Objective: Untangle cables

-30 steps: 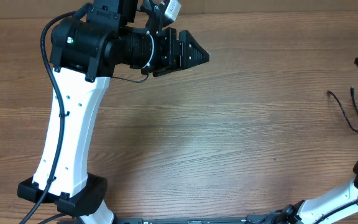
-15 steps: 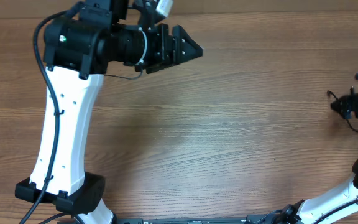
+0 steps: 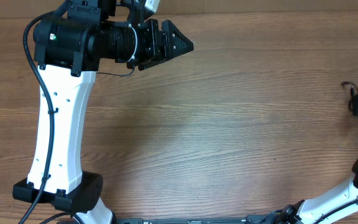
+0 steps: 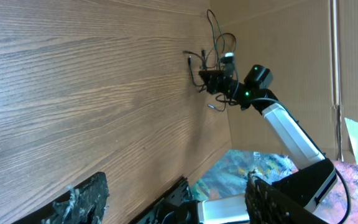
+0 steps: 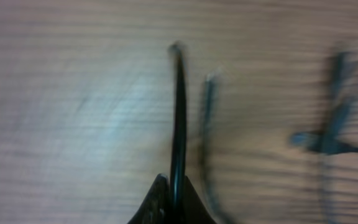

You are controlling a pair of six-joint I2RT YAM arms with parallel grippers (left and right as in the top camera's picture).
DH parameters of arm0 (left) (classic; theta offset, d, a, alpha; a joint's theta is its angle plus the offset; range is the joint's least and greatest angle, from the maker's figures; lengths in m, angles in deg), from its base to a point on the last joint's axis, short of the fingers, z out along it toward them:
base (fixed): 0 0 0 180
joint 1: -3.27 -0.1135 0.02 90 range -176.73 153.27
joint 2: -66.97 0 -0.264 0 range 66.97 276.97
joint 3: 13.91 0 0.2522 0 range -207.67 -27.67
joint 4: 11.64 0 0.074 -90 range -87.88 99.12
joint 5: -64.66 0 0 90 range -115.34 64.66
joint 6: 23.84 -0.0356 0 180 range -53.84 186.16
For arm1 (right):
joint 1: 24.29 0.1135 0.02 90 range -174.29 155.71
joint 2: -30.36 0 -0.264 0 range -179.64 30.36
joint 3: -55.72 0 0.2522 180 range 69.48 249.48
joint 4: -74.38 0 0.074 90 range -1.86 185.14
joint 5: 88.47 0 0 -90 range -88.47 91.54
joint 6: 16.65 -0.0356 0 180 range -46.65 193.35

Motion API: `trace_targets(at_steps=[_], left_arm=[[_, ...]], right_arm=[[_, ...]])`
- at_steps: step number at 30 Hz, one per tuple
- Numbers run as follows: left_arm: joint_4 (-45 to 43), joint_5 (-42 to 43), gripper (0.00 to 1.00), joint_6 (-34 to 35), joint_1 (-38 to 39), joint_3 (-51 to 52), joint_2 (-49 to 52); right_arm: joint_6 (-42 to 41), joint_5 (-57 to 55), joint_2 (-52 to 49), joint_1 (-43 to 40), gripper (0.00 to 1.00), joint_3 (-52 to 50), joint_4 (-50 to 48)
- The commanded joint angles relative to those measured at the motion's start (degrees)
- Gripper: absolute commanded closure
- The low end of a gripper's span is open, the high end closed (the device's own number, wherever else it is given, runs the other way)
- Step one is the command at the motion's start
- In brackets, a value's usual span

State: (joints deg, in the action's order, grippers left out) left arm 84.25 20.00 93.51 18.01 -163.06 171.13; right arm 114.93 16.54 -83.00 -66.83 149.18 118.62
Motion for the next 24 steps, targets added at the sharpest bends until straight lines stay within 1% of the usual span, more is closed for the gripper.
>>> trace_targets(at_steps=[1,3,6,8,10,12,17,18,19,20,24], left_arm=[[-0.3,0.6,0.30,2.0,0.0,-0.6,0.5],[0.0,0.6,0.30,2.6,0.1,-0.6,0.5],[0.4,0.6,0.30,2.7,0.7,-0.6,0.5],[0.3,0.7,0.30,2.7,1.4,-0.6,0.5],[0.3,0.7,0.30,2.7,2.2,-0.6,0.5],[0.2,0.5,0.29,2.7,3.1,-0.6,0.5],[-0.7,0.5,0.29,4.3,3.8,-0.6,0.5],[-0.9,0.5,0.29,4.5,3.8,-0.6,0.5],[-1.0,0.5,0.29,4.6,3.8,-0.6,0.5],[-1.0,0.6,0.29,4.6,3.8,-0.6,0.5],[-0.9,0.6,0.29,4.6,3.8,-0.6,0.5]], right_arm=[[-17.9,-1.0,1.6,-1.5,0.96,1.6,-6.2],[-22.8,-1.1,1.6,-2.6,0.96,2.1,-10.6],[-26.3,-3.8,1.6,-4.2,0.96,2.9,-15.3],[-31.4,-11.5,1.6,-5.4,0.96,3.0,-18.7],[-39.3,-21.5,1.6,-6.6,0.96,3.1,-20.3],[-43.1,-26.2,1.6,-7.7,0.96,3.1,-20.8],[-44.4,-31.4,1.6,-9.3,0.96,3.1,-20.3],[-44.8,-33.5,1.6,-9.5,0.91,3.1,-19.8],[-44.8,-33.9,1.6,-9.7,0.57,3.1,-19.7],[-44.8,-33.4,1.6,-9.8,0.00,3.1,-20.5],[-44.8,-29.9,2.1,-9.6,0.00,3.1,-24.8]])
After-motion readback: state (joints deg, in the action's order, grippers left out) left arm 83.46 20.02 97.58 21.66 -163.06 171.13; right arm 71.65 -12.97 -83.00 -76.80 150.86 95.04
